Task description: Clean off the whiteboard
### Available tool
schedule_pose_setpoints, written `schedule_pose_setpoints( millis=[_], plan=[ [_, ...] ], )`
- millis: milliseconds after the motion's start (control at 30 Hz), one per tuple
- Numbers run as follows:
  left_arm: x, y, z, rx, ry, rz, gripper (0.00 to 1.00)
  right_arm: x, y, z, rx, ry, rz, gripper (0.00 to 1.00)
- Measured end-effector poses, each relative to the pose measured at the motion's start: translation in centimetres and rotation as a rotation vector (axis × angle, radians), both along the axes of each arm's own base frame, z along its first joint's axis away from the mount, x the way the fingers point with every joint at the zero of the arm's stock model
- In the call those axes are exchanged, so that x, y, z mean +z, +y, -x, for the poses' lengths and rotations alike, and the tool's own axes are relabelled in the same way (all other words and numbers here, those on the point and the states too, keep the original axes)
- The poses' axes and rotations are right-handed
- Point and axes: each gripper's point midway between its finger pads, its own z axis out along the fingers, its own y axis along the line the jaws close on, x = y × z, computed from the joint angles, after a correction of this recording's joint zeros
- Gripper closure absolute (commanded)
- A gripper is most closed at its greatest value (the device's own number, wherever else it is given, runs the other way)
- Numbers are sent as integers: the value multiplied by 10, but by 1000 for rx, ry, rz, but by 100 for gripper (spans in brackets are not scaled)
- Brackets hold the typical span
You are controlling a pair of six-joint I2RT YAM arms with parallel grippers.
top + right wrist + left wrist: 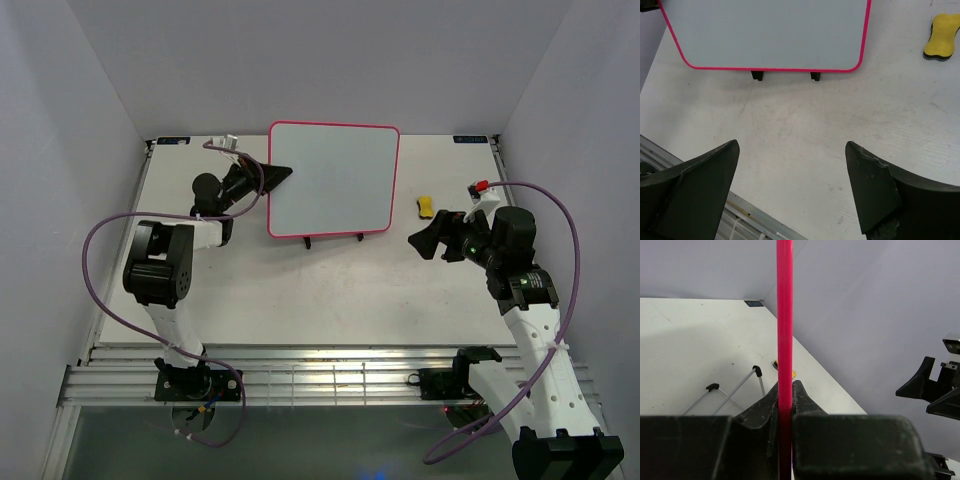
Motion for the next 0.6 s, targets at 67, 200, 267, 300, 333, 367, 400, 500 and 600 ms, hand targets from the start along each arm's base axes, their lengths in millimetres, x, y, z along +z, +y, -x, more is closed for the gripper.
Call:
schedule_pose_setpoints(
  millis=[67, 200, 267, 300, 333, 367, 400, 500, 600],
  plan=[
    [-4, 2, -4, -20, -5, -8, 100, 0, 1, 1, 10, 1, -2, 10],
    [-13, 4, -8, -53, 3, -17, 100, -5, 4, 3, 30, 13, -10, 10],
    [-20, 5, -10, -65, 20, -16, 100, -8, 5, 4, 34, 21, -11, 10],
    [-23, 5, -11, -68, 31, -14, 100, -8, 6, 4, 38, 23, -12, 10],
    [-25, 5, -12, -70, 36, -11, 100, -8, 6, 4, 41, 25, -13, 10],
    [-25, 5, -13, -71, 43, -8, 100, -9, 7, 4, 44, 25, -14, 10],
    [-24, 5, -13, -72, 43, -6, 100, -9, 7, 4, 48, 25, -14, 10],
    [-18, 6, -16, -73, 33, 2, 100, -11, 8, 4, 54, 35, -14, 10],
    [-10, 6, -18, -71, 23, 17, 100, -13, 9, 3, 55, 43, -14, 10]
  ],
)
